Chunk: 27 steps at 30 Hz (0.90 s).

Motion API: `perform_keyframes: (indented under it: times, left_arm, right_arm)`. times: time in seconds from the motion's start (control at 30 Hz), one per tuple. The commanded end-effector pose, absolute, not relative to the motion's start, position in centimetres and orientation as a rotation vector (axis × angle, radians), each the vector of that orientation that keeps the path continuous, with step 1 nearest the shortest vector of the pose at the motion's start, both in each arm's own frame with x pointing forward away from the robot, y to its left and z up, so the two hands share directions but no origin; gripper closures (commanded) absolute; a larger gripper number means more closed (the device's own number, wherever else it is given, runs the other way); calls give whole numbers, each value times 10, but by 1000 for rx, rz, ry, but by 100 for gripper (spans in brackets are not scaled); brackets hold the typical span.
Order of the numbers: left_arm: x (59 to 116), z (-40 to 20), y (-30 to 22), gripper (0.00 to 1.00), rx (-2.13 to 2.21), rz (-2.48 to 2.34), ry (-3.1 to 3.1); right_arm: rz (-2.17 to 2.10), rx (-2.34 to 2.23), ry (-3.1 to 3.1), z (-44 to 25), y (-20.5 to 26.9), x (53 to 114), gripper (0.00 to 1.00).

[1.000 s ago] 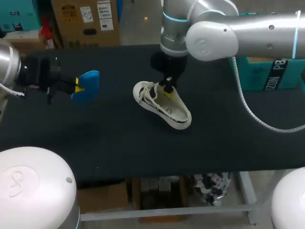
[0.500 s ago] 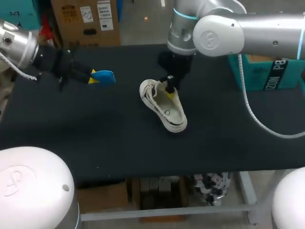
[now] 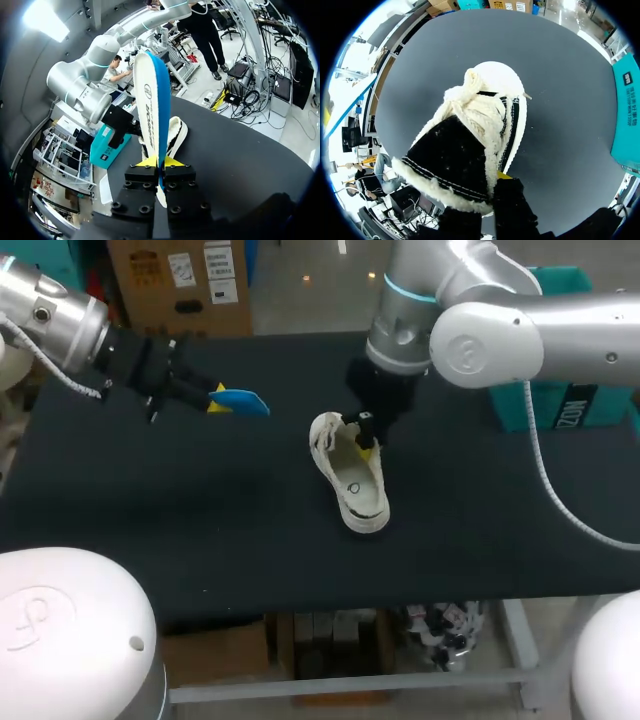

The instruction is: Open the shoe tongue, take the insole out of the shoe, put the insole back into the shoe, and pack the shoe into the shoebox

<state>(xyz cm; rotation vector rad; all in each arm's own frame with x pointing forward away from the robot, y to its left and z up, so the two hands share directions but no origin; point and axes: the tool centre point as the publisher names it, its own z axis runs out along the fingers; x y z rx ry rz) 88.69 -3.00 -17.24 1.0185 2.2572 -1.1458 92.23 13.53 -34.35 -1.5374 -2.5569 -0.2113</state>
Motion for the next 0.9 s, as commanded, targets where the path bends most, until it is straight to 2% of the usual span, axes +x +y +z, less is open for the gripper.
perform_keyframes:
  times: [0.03, 0.6, 0.63, 0.7, 0.73, 0.9]
  left_arm:
    - [888, -176, -30, 100, 1030, -1173, 2239]
    - [883, -180, -36, 100, 1057, -1234, 2175]
    - [882, -180, -37, 100, 1057, -1235, 2175]
    - [882, -180, -39, 100, 1060, -1242, 2174]
    - [881, -180, -40, 100, 1063, -1244, 2173]
    - [876, -178, -49, 100, 1093, -1246, 2160]
  right_arm:
    - [-320, -1546, -2556, -351, 134, 922, 100]
    - [-323, -1618, -2508, -357, 153, 930, 100]
    - [-323, -1620, -2508, -357, 153, 929, 78]
    - [-324, -1622, -2507, -355, 153, 928, 15]
    - [-327, -1624, -2510, -352, 153, 927, 0]
    - [-366, -1634, -2533, -334, 147, 918, 0]
